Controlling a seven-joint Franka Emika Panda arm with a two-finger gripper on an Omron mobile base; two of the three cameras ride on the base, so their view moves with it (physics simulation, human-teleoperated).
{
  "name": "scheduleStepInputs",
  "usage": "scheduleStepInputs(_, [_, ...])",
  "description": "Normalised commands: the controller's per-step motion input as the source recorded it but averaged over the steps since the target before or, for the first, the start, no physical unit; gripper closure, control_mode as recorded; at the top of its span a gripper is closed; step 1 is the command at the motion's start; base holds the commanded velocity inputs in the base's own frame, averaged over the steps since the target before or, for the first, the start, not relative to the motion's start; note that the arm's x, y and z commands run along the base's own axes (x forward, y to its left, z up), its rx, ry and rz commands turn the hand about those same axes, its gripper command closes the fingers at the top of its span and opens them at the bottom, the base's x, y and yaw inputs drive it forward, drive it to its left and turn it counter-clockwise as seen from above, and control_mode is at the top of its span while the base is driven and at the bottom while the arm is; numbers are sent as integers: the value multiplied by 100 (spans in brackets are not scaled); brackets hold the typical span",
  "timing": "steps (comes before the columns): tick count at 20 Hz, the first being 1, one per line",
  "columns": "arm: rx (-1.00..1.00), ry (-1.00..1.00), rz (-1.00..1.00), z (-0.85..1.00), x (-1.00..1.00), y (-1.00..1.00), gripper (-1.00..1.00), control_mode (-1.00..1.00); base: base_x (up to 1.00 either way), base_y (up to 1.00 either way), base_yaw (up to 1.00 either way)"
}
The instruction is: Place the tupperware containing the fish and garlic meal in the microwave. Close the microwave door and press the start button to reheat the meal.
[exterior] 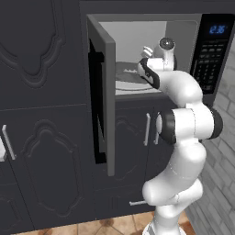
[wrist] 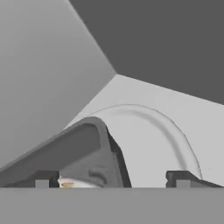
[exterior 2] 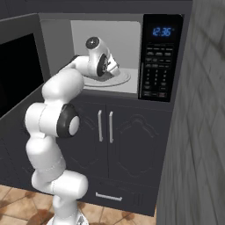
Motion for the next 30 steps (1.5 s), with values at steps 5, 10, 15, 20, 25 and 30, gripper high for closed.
scheduleStepInputs(5, [0, -10, 0, 0, -100, 0, -100, -100, 0, 0, 0])
scheduleStepInputs(10, [-8, -15, 7, 50, -100, 0, -100, -100, 0, 0, 0])
scheduleStepInputs(15, [-16, -4, 20, 76, -100, -6, -100, -100, 0, 0, 0])
scheduleStepInputs(20, [-30, 0, 29, 41, -100, 0, -100, -100, 0, 0, 0])
scheduleStepInputs(25, [-37, 0, 28, 7, -100, 0, -100, -100, 0, 0, 0])
scheduleStepInputs(30, [-40, 0, 27, 1, -100, 19, -100, -100, 0, 0, 0])
